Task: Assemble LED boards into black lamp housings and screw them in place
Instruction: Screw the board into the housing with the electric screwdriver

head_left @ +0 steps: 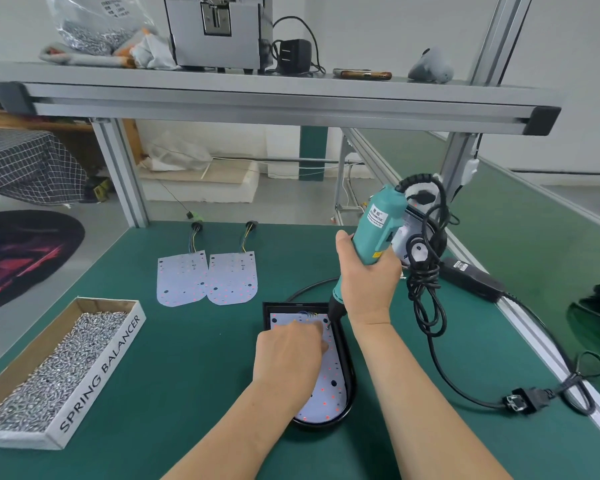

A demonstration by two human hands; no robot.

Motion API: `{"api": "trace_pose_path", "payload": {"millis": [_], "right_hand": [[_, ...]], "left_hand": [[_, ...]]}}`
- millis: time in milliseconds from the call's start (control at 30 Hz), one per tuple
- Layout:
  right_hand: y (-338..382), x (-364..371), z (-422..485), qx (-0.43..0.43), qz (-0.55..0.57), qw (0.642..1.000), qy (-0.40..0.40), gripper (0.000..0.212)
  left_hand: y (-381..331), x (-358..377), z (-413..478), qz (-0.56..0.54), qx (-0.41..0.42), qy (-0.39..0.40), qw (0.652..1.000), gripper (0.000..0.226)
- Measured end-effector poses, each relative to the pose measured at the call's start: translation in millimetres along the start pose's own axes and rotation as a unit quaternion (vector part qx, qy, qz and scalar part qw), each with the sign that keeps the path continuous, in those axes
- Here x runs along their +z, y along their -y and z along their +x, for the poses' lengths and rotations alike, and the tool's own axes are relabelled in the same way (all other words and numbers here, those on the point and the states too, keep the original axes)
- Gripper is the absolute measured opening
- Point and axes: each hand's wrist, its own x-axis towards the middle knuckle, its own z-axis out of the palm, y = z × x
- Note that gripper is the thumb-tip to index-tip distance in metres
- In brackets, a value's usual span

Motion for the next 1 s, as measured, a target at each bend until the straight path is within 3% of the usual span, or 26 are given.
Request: {"api": "trace_pose_path", "payload": {"millis": [400, 533, 667, 800, 867, 900, 1000], "right_hand": [[0, 10, 2, 0.044, -0.021, 0.998, 0.033, 0.037], [14, -10, -5, 0.027, 0.028, 0.999, 0.029, 0.046], [33, -31, -10, 0.017, 0.079, 0.995, -0.061, 0.032], [42, -51, -17, 0.13, 0.159, 0.959, -0.196, 0.03], [41, -61, -18, 0.182, 0.2, 0.934, -0.234, 0.027], [41, -65, -20, 0.194, 0.21, 0.927, -0.245, 0.026], [43, -74, -27, 0.214, 0.242, 0.912, -0.254, 0.025]], "left_hand": [[-1, -6, -2, 0.009, 0.004, 0.012, 1.0, 0.015], [-2, -10, -2, -0.001, -0.003, 0.03, 1.0, 0.019], [-5, -13, 1, -0.009, -0.023, 0.06, 0.998, 0.018], [-2, -23, 1, -0.135, -0.05, 0.099, 0.985, 0.013], [3, -32, -1, -0.255, -0.071, 0.104, 0.959, 0.017], [7, -36, -3, -0.348, -0.107, 0.109, 0.925, 0.019], [20, -47, -13, -0.633, -0.2, 0.143, 0.734, 0.029]]}}
